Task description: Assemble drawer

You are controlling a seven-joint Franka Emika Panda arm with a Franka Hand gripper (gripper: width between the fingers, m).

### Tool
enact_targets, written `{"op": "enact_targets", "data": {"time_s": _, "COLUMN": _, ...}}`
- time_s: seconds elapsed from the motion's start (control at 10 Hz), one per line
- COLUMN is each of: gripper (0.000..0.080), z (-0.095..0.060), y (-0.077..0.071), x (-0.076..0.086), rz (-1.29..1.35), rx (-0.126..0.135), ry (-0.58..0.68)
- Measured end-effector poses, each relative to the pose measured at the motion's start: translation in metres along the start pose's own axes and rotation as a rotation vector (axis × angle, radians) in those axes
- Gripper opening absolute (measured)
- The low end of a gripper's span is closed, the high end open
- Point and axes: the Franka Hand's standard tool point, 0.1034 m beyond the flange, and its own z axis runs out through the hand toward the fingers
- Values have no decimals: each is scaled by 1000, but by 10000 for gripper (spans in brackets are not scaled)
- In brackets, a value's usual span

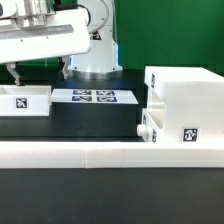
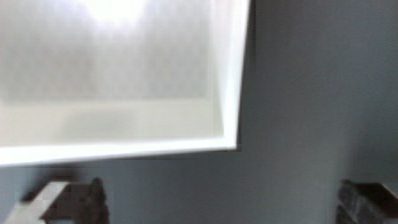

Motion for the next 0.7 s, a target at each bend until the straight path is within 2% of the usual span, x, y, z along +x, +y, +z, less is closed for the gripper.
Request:
{"op": "enact_targets", "data": {"time_s": 0.5, "gripper": 649, "z": 3, "y": 0, "x": -3, "rz": -3, "rx": 5, "ry": -4}}
{"op": "enact_targets", "data": {"time_s": 0.7, "gripper": 649, "z": 12, "y": 2, "x": -18, "rz": -27, "rx": -9, "ry": 0}}
